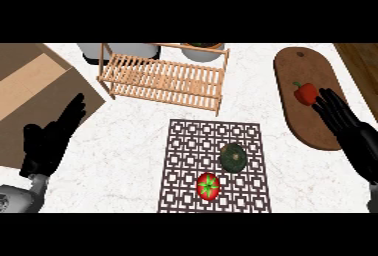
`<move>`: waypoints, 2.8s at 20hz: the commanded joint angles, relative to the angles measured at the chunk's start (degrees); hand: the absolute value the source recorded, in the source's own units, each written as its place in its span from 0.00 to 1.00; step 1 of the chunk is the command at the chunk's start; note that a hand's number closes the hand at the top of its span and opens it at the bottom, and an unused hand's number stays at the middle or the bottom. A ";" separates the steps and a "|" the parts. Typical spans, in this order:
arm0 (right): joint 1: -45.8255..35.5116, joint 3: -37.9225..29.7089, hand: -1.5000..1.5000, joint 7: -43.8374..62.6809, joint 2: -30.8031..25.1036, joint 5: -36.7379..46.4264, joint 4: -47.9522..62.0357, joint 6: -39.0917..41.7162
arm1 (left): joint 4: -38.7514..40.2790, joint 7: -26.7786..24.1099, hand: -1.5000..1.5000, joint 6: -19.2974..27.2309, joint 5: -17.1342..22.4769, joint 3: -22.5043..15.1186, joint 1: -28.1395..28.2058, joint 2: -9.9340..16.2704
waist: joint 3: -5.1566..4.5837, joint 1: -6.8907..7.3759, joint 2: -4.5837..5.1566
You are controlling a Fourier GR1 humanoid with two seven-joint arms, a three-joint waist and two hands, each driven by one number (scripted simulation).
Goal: Pick the tomato from the placemat and place it in the tiered shelf
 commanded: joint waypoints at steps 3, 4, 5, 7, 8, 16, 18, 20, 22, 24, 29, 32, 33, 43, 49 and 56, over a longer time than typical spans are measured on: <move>8.38 -3.54 1.00 -1.14 2.45 9.86 -8.02 -17.54 | 4.20 1.08 0.50 1.02 3.66 2.69 4.80 -2.86 | -0.17 -2.37 -0.79; 10.41 -5.31 1.00 -2.12 2.12 12.14 -8.86 -21.07 | 3.76 3.25 0.50 2.34 5.36 3.82 5.29 -3.42 | -0.24 -3.81 -1.32; 12.45 -6.70 1.00 -2.06 1.91 14.01 -10.05 -24.35 | 4.84 2.97 0.50 2.58 5.82 4.05 7.60 -3.59 | -0.41 -4.81 -1.68; 18.97 -7.74 1.00 5.57 -6.63 22.16 0.64 -26.27 | 5.02 3.08 0.50 2.77 6.51 4.04 8.49 -4.39 | -1.59 -6.34 0.48; 22.10 -7.43 1.00 6.60 -1.06 21.19 -0.31 -31.27 | 5.43 3.32 0.50 2.41 8.04 4.86 8.98 -5.08 | -0.78 -6.22 -0.26; 45.73 8.50 0.00 -1.36 13.74 31.54 -25.34 -43.26 | 5.40 4.37 0.50 0.37 8.78 4.23 8.07 -7.63 | -0.07 -1.42 -0.46; 47.11 14.67 0.00 -1.81 14.15 35.90 -26.24 -42.94 | 8.80 2.89 0.50 -1.66 9.07 5.06 6.98 -7.97 | -0.08 -0.81 -0.23; 48.75 16.20 0.00 2.22 11.46 38.45 -30.23 -42.03 | 8.67 1.90 0.50 -1.88 7.83 3.44 7.68 -9.93 | -0.05 -0.14 -0.18; 51.87 21.19 0.00 7.59 9.79 43.97 -35.66 -42.09 | 9.24 4.76 0.50 -1.19 8.55 4.82 3.41 -9.65 | -0.13 -0.41 -0.03; 51.10 23.89 0.00 15.26 8.74 49.28 -40.15 -41.36 | 7.99 4.12 0.50 -2.96 8.20 5.12 4.90 -7.83 | -0.15 0.59 0.06; 49.50 26.67 0.00 33.27 8.23 63.28 -44.36 -36.07 | 11.62 2.96 0.50 -1.48 5.78 3.69 2.65 -11.10 | -0.24 1.09 0.43; 46.78 28.90 0.00 43.47 13.29 70.43 -45.26 -33.96 | 10.03 3.53 0.50 -3.21 7.03 4.64 3.24 -9.78 | -0.34 2.02 0.65; 46.08 30.50 0.00 44.69 15.85 74.02 -42.61 -35.18 | 11.20 3.06 0.50 -2.79 6.10 4.35 3.32 -10.00 | -0.32 1.59 0.52; 23.13 32.08 0.00 71.72 32.68 89.54 -29.84 -19.99 | 10.10 5.50 0.50 -1.71 5.70 4.04 1.70 -11.74 | -0.16 2.45 0.59; 12.38 34.65 0.00 84.14 32.97 90.13 -25.22 -13.37 | 9.47 3.76 0.50 -3.12 5.08 3.68 5.05 -12.05 | -0.06 2.08 0.15; 8.92 34.17 0.00 88.04 33.01 88.58 -19.78 -14.62 | 11.41 3.01 0.50 -3.58 5.17 5.74 4.84 -11.94 | -0.03 1.20 0.01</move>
